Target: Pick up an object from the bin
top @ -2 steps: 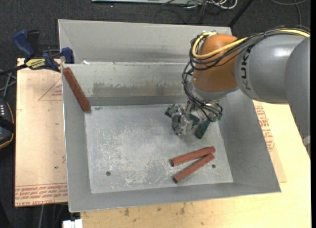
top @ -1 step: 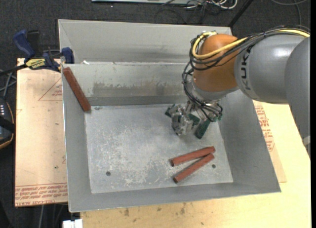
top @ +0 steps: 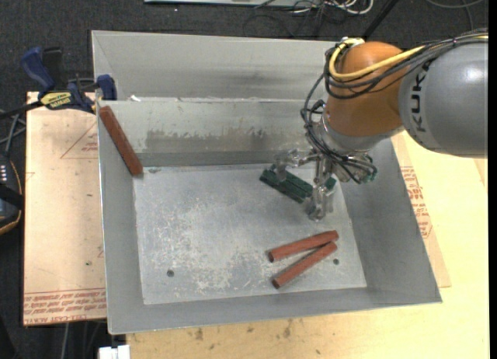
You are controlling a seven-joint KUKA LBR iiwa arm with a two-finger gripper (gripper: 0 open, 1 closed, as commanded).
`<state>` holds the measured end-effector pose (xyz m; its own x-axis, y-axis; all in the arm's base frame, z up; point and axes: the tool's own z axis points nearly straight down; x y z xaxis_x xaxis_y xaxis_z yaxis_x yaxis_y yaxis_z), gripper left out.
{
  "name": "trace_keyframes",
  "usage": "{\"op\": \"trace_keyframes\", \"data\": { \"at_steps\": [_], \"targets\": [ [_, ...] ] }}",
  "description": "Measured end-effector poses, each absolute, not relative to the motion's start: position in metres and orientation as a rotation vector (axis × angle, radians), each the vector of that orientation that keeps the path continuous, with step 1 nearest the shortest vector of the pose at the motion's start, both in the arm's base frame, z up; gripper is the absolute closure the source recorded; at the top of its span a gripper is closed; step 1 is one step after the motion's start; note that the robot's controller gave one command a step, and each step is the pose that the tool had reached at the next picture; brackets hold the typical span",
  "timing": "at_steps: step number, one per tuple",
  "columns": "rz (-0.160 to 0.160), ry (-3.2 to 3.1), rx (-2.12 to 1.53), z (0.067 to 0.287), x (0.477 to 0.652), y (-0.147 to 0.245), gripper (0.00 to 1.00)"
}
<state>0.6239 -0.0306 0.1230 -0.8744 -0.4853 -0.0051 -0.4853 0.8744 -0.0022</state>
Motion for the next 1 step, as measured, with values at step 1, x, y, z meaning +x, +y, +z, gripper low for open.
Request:
{"op": "trace_keyframes", "data": {
  "at_steps": [1],
  "targets": [
    [0.001,3.037,-0.786,0.1221,0.6234,-0.03,0.0]
  ]
}}
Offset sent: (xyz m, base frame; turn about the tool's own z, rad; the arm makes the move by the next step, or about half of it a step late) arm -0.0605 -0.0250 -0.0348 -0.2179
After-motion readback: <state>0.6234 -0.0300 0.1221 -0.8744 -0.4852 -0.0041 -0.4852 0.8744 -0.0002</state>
